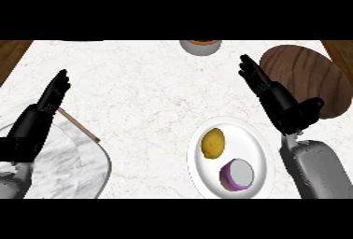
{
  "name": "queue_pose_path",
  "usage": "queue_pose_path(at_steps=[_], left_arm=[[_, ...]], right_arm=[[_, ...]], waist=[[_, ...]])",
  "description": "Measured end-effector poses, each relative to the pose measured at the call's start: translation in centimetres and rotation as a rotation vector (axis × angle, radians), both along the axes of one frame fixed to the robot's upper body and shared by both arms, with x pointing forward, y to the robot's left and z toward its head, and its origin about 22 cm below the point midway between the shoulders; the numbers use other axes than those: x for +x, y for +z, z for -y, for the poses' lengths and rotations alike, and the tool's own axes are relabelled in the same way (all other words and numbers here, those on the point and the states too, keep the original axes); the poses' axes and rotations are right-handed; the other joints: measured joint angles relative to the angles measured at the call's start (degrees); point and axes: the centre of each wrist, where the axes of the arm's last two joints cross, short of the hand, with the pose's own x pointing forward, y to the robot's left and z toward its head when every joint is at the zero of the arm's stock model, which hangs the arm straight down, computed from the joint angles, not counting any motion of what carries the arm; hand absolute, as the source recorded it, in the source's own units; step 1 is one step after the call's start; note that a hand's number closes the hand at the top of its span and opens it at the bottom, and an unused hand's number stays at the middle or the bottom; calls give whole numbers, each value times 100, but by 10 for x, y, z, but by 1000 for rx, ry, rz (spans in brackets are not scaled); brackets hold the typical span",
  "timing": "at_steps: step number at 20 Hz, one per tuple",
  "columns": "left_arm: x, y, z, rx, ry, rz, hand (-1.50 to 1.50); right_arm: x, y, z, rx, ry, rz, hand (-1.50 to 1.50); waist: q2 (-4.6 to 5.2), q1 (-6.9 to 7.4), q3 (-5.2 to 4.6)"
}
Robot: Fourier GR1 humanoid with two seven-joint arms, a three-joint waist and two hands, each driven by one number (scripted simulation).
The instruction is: Pick the can from the plate and place it in the bowl
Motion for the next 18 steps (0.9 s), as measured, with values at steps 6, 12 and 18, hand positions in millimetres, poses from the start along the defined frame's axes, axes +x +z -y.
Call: queue_pose_path(at_steps=[6, 12, 18], left_arm=[[-10, -28, 32, -226, -49, -128, 0], [-18, -50, 60, -403, -87, -251, 0], [-12, -51, 75, -452, -126, -288, 0]], right_arm=[[-38, 13, 11, -120, -8, 92, 150], [-82, -9, 38, -269, -298, 127, -150], [-141, -4, 18, -445, -188, 229, -150]], waist=[[8, -323, 51], [4, -566, 55], [20, -420, 60]])
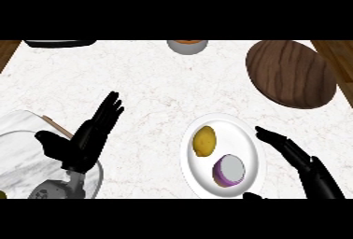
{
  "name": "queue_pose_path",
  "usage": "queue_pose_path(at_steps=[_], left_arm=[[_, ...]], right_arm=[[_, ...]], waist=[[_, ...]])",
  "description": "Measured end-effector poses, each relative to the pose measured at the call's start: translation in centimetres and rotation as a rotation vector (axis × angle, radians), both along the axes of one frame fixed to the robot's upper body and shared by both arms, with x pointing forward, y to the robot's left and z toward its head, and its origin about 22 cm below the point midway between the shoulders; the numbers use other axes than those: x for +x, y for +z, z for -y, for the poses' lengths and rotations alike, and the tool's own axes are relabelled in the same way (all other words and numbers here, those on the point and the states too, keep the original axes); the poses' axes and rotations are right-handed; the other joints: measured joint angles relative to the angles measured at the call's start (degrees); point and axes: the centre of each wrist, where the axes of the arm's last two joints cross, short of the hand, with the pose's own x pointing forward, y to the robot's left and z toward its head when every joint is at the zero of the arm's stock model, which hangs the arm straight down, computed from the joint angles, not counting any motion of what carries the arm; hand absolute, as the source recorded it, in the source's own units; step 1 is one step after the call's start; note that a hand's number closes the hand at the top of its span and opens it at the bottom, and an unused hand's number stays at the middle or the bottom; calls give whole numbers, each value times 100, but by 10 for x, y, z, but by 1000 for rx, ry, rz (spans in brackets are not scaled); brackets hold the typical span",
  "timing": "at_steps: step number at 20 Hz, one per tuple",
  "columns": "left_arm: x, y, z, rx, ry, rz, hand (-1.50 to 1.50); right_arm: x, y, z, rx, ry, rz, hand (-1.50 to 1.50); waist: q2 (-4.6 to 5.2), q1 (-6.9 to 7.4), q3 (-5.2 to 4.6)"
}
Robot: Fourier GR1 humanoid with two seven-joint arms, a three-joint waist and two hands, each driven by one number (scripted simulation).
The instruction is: Pick the can from the plate and place it in the bowl
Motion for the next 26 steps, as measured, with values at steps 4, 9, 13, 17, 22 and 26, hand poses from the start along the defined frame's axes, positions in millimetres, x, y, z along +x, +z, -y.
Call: queue_pose_path(at_steps=[4, 9, 13, 17, 22, 26], left_arm=[[2, -3, 4, -9, -16, -7, 0], [6, -5, 12, -17, -41, -4, 0], [9, -1, 12, -15, -58, -3, 0], [11, -2, 14, -20, -72, 2, 0], [12, -7, 12, -21, -73, -4, 0], [10, -5, 13, -18, -67, -3, 0]], right_arm=[[-16, 21, 2, -250, -60, -27, -150], [-30, 45, -14, -438, -143, -166, -150], [-27, 51, -36, -525, -169, -321, -150], [-21, 59, -62, -548, -167, -391, -150], [-6, 54, -79, -553, -178, -447, -150], [7, 44, -83, -580, -191, -509, -150]], waist=[[5, 35, -14], [30, 159, -21], [48, 266, -16], [55, 310, -8], [58, 318, -3], [54, 319, 2]])
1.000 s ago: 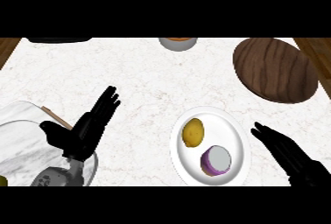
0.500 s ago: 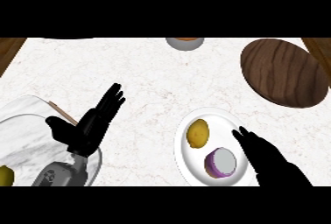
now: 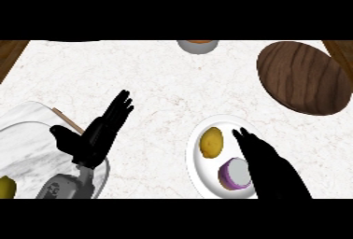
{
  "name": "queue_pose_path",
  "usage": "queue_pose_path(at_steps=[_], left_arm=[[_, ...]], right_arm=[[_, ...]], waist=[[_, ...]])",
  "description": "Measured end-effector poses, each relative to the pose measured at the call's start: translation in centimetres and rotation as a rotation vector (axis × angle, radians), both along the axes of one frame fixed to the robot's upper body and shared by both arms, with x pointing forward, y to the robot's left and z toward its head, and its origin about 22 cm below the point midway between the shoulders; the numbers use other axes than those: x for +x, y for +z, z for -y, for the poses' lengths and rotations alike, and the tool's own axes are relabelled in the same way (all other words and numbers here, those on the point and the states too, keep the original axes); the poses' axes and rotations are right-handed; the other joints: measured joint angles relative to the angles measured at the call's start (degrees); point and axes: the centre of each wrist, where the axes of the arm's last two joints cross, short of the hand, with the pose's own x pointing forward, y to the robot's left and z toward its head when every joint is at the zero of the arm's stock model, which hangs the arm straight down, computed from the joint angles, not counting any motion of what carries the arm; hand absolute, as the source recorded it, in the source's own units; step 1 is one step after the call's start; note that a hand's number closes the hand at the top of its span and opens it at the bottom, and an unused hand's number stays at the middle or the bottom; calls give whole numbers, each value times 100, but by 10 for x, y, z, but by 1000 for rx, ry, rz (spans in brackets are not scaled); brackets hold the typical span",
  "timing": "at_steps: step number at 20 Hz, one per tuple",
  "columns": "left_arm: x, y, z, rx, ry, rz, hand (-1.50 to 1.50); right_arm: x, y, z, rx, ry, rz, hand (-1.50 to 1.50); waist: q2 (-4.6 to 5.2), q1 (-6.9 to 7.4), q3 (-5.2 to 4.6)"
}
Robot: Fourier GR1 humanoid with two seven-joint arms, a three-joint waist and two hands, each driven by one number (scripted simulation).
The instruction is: Pick the can from the plate and place it in the bowl
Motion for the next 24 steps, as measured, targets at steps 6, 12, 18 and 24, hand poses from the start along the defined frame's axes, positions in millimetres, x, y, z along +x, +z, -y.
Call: queue_pose_path(at_steps=[6, 12, 18, 24], left_arm=[[1, 3, -1, 1, 8, 5, 0], [3, 5, -3, -2, 6, -4, 0], [3, 4, 4, -5, 7, 3, 0], [5, 4, 6, -2, 17, -2, 0]], right_arm=[[4, -11, -1, -35, -4, -80, -150], [8, -18, -9, -65, 15, -113, -150], [13, -29, -15, -111, 15, -129, -150], [24, -41, -19, -142, -9, -140, -150]], waist=[[-4, -35, 2], [-6, -46, 6], [-5, -54, 10], [-4, -52, 12]])
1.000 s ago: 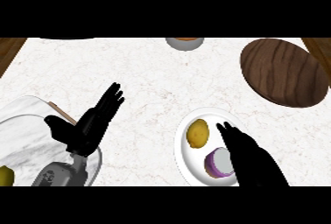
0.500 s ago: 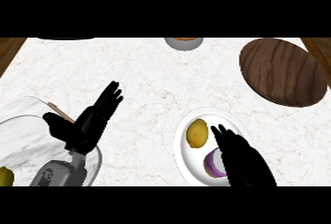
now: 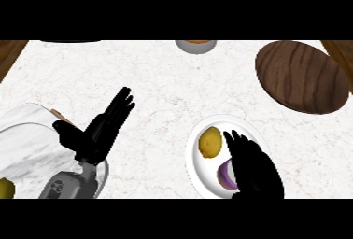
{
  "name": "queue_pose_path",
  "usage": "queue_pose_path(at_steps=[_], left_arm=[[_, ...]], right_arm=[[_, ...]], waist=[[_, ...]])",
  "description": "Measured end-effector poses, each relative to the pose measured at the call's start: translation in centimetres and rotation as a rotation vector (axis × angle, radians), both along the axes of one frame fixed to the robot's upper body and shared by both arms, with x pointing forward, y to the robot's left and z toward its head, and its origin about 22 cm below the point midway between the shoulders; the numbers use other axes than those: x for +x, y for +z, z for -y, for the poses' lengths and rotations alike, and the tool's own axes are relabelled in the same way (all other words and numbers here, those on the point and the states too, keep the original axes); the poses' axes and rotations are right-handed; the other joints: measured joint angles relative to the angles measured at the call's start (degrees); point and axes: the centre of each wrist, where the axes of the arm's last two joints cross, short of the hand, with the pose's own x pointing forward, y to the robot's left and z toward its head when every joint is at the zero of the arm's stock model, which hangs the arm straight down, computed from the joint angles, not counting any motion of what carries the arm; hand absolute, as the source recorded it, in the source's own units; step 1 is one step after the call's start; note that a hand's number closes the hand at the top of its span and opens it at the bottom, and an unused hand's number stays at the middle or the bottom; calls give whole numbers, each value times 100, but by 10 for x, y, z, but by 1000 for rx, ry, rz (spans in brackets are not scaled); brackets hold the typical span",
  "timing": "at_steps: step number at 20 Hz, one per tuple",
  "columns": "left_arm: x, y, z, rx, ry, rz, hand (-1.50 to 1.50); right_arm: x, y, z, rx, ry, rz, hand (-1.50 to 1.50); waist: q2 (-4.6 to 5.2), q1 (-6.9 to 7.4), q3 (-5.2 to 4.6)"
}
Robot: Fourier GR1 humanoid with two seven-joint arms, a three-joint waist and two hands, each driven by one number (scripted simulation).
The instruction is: Pick the can from the plate and place it in the bowl
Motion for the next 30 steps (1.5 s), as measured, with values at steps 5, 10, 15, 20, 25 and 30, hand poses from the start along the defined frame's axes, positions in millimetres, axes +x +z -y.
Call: queue_pose_path(at_steps=[5, 10, 15, 20, 25, 30], left_arm=[[-3, 2, 1, 4, -7, 3, 0], [-9, -2, 0, 2, -3, 2, 0], [-6, -3, -6, 0, -8, 3, 0], [-9, -2, -4, -6, -8, 2, 0], [-9, -3, -8, -4, -11, 3, 0], [-3, 2, -4, 0, -17, 1, 0]], right_arm=[[-4, -10, -3, -20, -20, -8, -150], [-4, -18, -4, -30, -45, -6, -150], [6, -34, 3, -39, -64, -10, -150], [5, -38, 3, -12, -54, 17, 150], [8, -43, 3, -12, -20, 56, 150], [6, -49, -2, -19, 8, 90, 150]], waist=[[-2, -6, 1], [-2, -5, 1], [0, -5, 1], [-2, -4, 1], [-9, -6, -5], [-18, -11, -13]])
